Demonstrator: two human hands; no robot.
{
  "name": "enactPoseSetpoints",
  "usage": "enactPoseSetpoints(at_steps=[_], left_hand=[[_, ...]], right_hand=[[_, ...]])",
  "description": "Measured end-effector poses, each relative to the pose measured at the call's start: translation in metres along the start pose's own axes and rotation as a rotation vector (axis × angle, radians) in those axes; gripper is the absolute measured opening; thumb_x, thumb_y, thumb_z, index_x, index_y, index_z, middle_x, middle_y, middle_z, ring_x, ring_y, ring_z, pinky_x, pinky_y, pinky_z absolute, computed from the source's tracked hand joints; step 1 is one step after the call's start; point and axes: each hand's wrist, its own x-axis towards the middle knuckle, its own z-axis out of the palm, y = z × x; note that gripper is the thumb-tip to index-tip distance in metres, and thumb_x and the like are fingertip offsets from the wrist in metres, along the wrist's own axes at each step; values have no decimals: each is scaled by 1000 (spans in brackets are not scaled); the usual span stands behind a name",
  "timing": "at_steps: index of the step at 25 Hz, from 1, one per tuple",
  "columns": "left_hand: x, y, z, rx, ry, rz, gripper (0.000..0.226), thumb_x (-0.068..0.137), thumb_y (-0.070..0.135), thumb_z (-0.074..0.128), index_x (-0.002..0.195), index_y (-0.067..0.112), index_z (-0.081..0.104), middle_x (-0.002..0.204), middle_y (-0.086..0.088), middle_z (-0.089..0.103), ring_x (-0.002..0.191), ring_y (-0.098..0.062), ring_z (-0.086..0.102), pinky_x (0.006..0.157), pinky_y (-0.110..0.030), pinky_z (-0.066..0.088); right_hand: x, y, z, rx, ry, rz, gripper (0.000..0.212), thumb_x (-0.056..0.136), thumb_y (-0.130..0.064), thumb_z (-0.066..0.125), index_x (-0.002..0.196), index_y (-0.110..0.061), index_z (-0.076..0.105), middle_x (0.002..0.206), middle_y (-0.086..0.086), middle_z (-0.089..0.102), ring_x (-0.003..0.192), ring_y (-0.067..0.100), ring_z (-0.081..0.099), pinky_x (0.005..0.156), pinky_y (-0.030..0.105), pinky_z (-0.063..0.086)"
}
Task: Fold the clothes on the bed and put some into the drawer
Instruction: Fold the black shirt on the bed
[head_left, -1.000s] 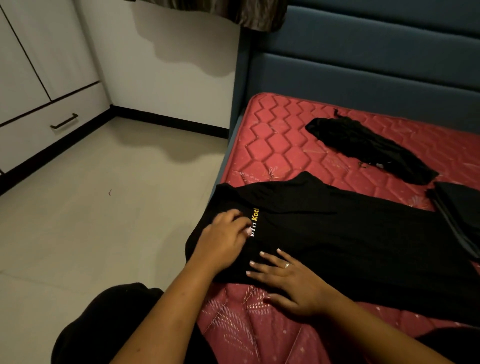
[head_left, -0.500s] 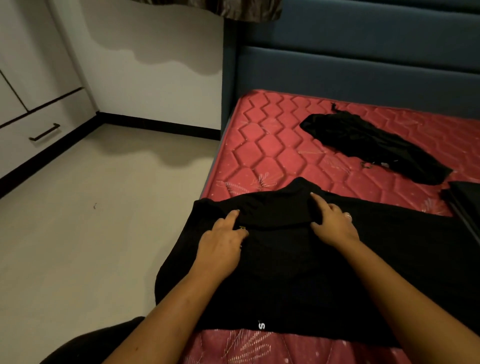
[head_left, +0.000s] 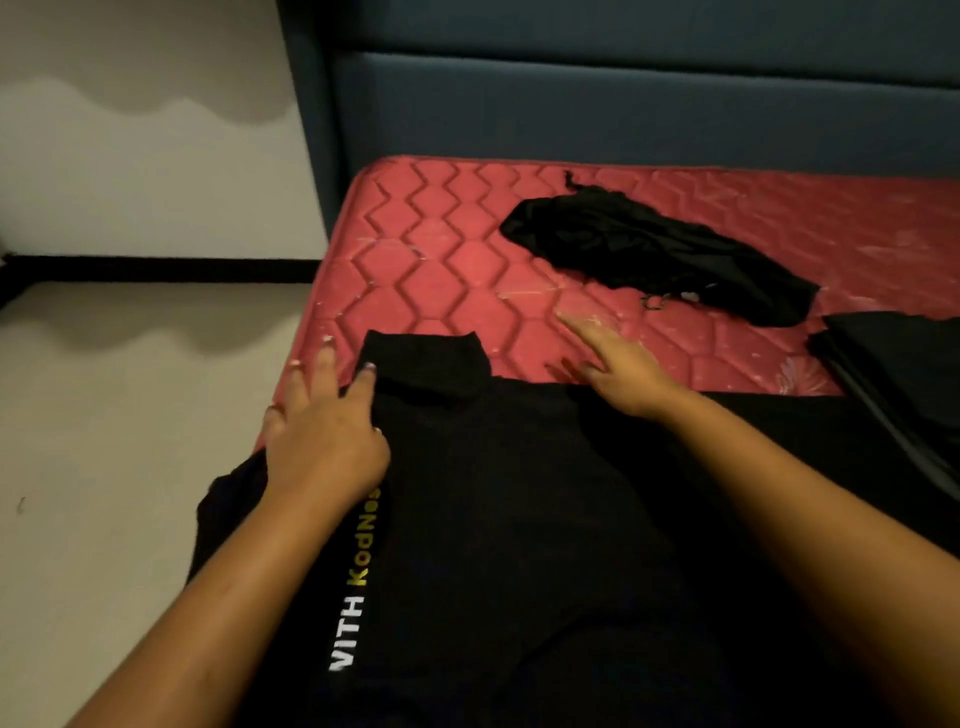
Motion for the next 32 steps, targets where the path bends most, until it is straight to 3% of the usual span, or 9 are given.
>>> enactPoseSetpoints(at_steps=[3,6,10,14,17,19,23,28,32], left_hand=[[-18,58,10,21,-60,230,59,92,35,53,146,34,31,160,-1,-6,147,-27,1,115,-52,19],[-21,123,25,74,-146,342,54,94,38,51,145,32,34,161,0,2,146,-25,5,116,-52,21],[-6,197,56,80,-278,412,58,98,43,43,150,36,20,160,2,10,146,-25,10,111,-54,27],[27,213,72,52,-277,286,60,96,53,42,148,33,21,156,2,21,142,-26,22,105,-59,31],[39,198,62,183,-147,267,42,94,50,48,122,19,51,132,-3,48,125,-24,45,107,-57,28],[30,187,52,223,27,456,20,90,34,60,100,16,59,104,-5,62,104,-27,60,103,-54,32],[-7,158,35,283,219,645,31,57,0,79,72,12,54,60,-5,56,55,-29,59,65,-39,42],[-76,126,28,465,320,671,16,66,6,53,78,9,64,53,-7,52,47,-28,55,70,-43,39],[-118,127,29,483,104,637,31,44,9,80,69,15,62,50,-3,55,44,-25,57,56,-33,40]], right_hand=[[-69,129,-30,-179,-69,332,45,94,-37,47,136,-50,40,148,-6,44,133,22,43,109,50,34],[-123,192,-70,-266,-7,560,62,87,-16,47,140,-46,38,150,-6,38,135,24,39,106,51,35],[-121,194,-65,-287,60,510,67,92,-8,38,147,-44,27,156,-10,23,141,25,21,106,52,24],[-102,204,-64,-270,158,520,51,86,-5,46,130,-32,49,140,-1,45,131,29,31,104,55,24],[-107,209,-60,-270,322,498,41,78,2,49,107,-24,61,119,0,58,116,28,40,96,45,31],[-121,210,-61,-267,443,468,38,76,2,51,105,-17,66,111,3,60,108,31,43,89,41,37],[-162,189,-70,-259,613,524,35,72,2,60,101,-15,70,112,3,58,105,33,44,82,43,41],[-223,161,-88,-62,462,862,27,89,-10,57,114,-15,66,134,6,46,127,32,33,102,44,37],[-240,146,-92,-10,277,1039,39,95,-20,52,134,-15,54,147,5,35,134,33,25,106,46,33]])
